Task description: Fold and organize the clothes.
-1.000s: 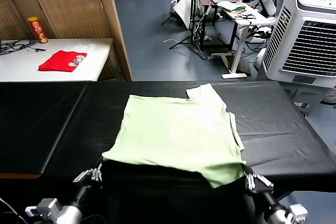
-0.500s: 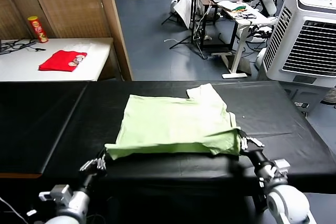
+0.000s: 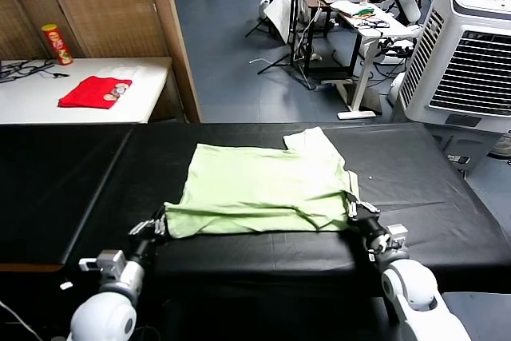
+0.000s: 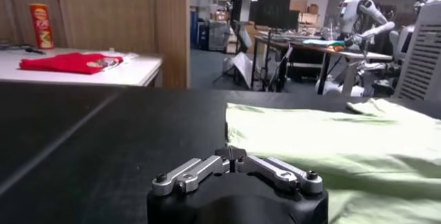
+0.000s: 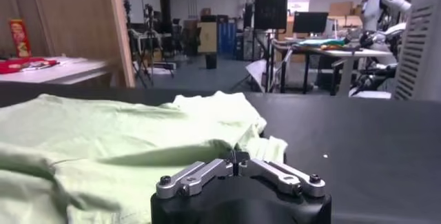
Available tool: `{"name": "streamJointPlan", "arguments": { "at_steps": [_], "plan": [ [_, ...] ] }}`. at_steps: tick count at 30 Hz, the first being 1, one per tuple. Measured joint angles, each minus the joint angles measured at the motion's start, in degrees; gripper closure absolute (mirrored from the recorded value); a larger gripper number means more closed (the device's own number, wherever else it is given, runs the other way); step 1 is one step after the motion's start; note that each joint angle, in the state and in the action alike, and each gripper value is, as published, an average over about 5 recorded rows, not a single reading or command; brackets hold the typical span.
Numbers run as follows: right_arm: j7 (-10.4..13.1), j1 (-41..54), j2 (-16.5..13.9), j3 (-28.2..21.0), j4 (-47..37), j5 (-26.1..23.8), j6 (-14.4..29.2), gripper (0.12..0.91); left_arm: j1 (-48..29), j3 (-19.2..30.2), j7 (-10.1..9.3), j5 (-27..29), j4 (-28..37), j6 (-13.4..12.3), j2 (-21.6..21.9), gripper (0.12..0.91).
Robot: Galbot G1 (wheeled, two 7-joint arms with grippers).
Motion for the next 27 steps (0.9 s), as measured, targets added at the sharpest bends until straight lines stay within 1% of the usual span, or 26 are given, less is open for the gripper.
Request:
{"name": "streamJointPlan", "arguments": {
  "at_steps": [2, 4, 5, 6, 8, 9, 10, 12, 13, 15, 16, 20, 22, 27],
  "plan": [
    [0.0, -0.6, -0.3, 0.3, 1.0, 0.0, -1.0, 0.662, -0.4, 0.1, 0.03, 0.3, 0.3, 0.3, 0.1, 0.876],
    [0.0, -1.5, -0.7, 0.8, 2.5, -0.1, -2.2, 0.562, -0.6, 0.1, 0.05, 0.6, 0.5, 0.4, 0.2, 0.805],
    [0.0, -2.2, -0.8, 1.2, 3.5, -0.1, -2.8, 0.512, -0.6, 0.1, 0.06, 0.7, 0.6, 0.6, 0.3, 0.757],
    [0.0, -3.0, -1.0, 1.6, 4.7, -0.1, -3.4, 0.445, -0.6, 0.1, 0.07, 0.8, 0.6, 0.7, 0.4, 0.692],
    [0.1, -4.7, -1.2, 2.4, 7.2, -0.3, -4.1, 0.351, -0.3, 0.0, 0.1, 1.0, 0.7, 0.9, 0.5, 0.591],
    [0.0, -5.8, -1.2, 2.8, 8.4, -0.4, -4.2, 0.302, -0.2, 0.0, 0.13, 1.1, 0.7, 1.1, 0.5, 0.524],
    [0.0, -6.9, -1.2, 3.2, 9.7, -0.7, -4.2, 0.271, 0.1, -0.1, 0.18, 1.0, 0.6, 1.2, 0.6, 0.474],
    [-0.1, -9.1, -1.2, 4.1, 11.7, -1.2, -4.1, 0.238, 0.7, -0.3, 0.35, 0.5, 0.2, 1.5, 0.6, 0.364],
    [-0.2, -10.3, -1.1, 4.5, 12.5, -1.4, -4.0, 0.233, 1.0, -0.3, 0.5, 0.1, 0.0, 1.7, 0.6, 0.321],
    [-0.3, -12.4, -0.8, 5.1, 13.7, -1.8, -3.7, 0.229, 1.9, -0.4, 0.84, -1.2, -0.7, 2.2, 0.5, 0.26],
    [-0.4, -13.4, -0.7, 5.3, 14.0, -1.9, -3.6, 0.228, 2.3, -0.4, 1.07, -1.9, -1.0, 2.5, 0.4, 0.246],
    [-0.7, -15.9, -0.2, 5.7, 14.7, -2.1, -3.4, 0.231, 4.1, -0.4, 1.9, -3.9, -2.0, 3.3, 0.1, 0.233],
    [-0.8, -16.4, 0.1, 5.7, 14.7, -2.3, -3.2, 0.252, 4.6, -0.4, 2.21, -4.3, -2.0, 3.4, 0.1, 0.232],
    [-1.0, -17.1, 0.4, 5.7, 14.7, -2.4, -3.1, 0.349, 5.3, -0.5, 2.9, -5.3, -1.4, 3.5, 0.2, 0.232]
  ]
}}
